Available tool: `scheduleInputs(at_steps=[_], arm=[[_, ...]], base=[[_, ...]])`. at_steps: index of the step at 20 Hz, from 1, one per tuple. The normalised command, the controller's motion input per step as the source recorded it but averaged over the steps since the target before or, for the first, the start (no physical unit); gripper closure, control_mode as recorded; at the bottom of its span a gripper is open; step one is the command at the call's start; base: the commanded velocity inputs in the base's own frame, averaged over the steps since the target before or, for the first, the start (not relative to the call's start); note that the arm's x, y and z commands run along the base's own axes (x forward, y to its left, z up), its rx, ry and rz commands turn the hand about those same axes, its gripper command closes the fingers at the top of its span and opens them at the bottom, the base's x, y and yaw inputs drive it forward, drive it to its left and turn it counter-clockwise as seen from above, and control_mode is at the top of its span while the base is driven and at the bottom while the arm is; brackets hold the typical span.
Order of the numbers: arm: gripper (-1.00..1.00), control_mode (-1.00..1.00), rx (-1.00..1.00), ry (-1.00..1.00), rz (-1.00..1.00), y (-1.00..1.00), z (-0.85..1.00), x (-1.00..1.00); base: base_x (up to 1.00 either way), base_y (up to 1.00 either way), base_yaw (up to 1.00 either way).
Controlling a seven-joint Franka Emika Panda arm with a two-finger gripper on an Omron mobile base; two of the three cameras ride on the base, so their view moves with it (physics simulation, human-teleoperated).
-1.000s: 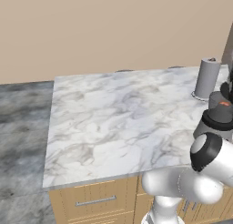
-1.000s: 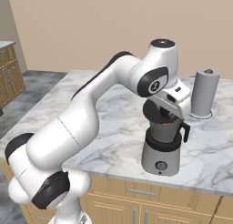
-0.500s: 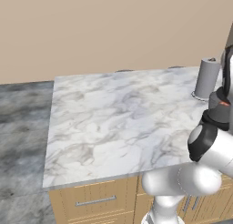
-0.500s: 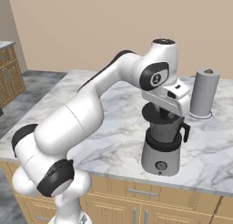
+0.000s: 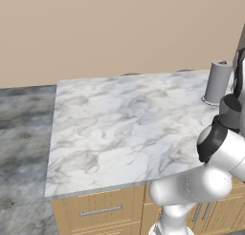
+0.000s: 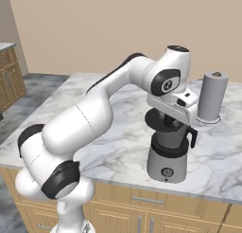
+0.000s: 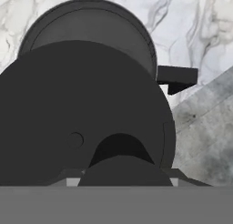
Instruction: Open the blender lid, put the peach in the blender, close the lid, and start the blender.
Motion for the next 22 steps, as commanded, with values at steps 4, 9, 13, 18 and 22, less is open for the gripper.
scheduleInputs(at_steps=[4, 9, 13, 18, 22], arm=[[1.0, -1.0, 0.09, 0.0, 0.07, 0.0, -0.13, 0.09], [1.0, -1.0, 0.02, 0.0, 0.01, -0.07, -0.02, 0.1], [1.0, -1.0, 0.0, -0.02, 0.0, -0.09, 0.0, 0.12], [1.0, -1.0, 0.0, -0.01, 0.0, -0.14, 0.0, 0.19], [1.0, -1.0, 0.0, 0.0, 0.0, -0.18, 0.0, 0.18]], base=[[0.0, 0.0, 0.0], [0.0, 0.0, 0.0], [0.0, 0.0, 0.0], [0.0, 0.0, 0.0], [0.0, 0.0, 0.0]])
